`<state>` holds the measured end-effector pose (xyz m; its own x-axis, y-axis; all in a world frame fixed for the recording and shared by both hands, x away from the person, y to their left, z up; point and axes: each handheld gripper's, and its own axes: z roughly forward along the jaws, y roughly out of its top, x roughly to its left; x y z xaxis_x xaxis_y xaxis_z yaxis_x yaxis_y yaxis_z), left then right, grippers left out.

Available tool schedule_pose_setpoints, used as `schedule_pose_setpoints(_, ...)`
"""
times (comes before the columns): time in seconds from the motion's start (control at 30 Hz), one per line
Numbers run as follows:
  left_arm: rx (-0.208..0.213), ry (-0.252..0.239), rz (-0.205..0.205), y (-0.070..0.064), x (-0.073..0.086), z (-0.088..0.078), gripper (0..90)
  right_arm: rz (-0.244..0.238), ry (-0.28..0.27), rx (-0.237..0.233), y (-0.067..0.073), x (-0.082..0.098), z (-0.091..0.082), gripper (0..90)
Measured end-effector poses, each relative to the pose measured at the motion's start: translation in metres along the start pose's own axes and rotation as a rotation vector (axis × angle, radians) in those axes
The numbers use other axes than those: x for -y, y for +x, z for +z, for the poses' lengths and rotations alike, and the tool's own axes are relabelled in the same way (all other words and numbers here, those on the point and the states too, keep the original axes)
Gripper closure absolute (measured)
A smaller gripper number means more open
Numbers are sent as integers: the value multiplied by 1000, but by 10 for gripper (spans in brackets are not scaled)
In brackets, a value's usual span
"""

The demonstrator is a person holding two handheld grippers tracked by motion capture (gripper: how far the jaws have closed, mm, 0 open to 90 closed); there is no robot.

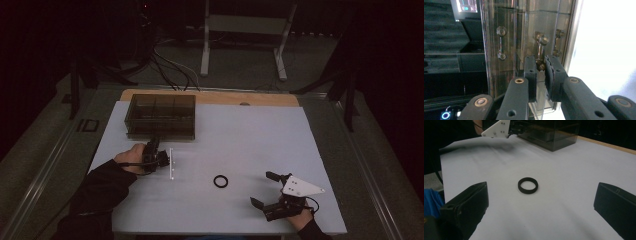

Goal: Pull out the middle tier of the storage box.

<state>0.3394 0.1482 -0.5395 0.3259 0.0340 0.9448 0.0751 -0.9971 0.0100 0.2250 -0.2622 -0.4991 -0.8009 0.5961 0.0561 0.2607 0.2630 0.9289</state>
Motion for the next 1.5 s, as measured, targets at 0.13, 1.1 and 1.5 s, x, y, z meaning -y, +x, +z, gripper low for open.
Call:
schedule_pose_setpoints(0.13, 4, -5, 3, 1, 0, 0, 822, 0, -1, 0, 0, 0, 0, 0)
schedule_pose_setpoints(1.1, 83, -79, -51, 14, 6, -7, 689, -2, 13, -3, 0, 1, 1, 0)
schedule_pose_setpoints(1.5, 159, -119, -115, 29, 27, -16, 640, -2, 9, -2, 0, 0, 1, 0)
